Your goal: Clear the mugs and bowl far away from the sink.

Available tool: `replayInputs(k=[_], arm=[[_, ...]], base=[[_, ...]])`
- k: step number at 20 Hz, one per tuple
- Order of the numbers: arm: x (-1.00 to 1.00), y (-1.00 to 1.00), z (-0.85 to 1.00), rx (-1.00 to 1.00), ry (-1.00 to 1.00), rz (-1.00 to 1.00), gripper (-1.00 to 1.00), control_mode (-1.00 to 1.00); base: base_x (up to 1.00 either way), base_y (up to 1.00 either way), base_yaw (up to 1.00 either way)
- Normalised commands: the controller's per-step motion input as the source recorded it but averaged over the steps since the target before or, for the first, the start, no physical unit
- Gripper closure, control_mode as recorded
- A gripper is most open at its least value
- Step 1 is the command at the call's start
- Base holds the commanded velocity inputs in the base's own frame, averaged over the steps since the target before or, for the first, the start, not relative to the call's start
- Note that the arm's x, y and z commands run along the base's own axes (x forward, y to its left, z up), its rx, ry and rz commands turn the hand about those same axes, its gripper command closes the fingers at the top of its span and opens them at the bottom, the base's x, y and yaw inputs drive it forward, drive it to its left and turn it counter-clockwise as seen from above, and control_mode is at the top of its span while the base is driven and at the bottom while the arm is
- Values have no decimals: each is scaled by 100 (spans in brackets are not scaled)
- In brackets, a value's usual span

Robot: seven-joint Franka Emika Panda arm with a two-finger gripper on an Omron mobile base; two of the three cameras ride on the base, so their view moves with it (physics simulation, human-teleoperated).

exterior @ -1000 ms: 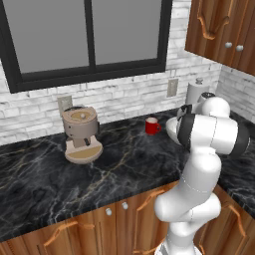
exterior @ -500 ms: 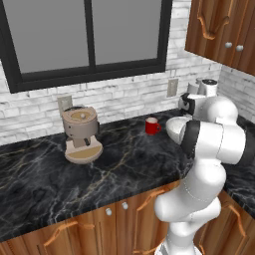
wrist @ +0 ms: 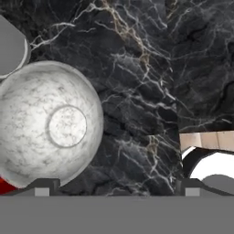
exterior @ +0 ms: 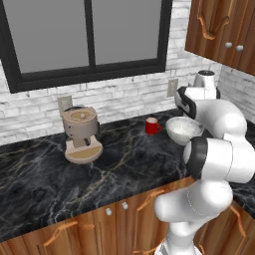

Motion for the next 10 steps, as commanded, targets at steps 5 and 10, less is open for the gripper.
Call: replayInputs(k=[5,10], arm=[[-47,32,52,0,7,1,-100,-100],[-63,19,40,0,1,3,-100,-100]], base=[[0,0,0],[0,0,0]])
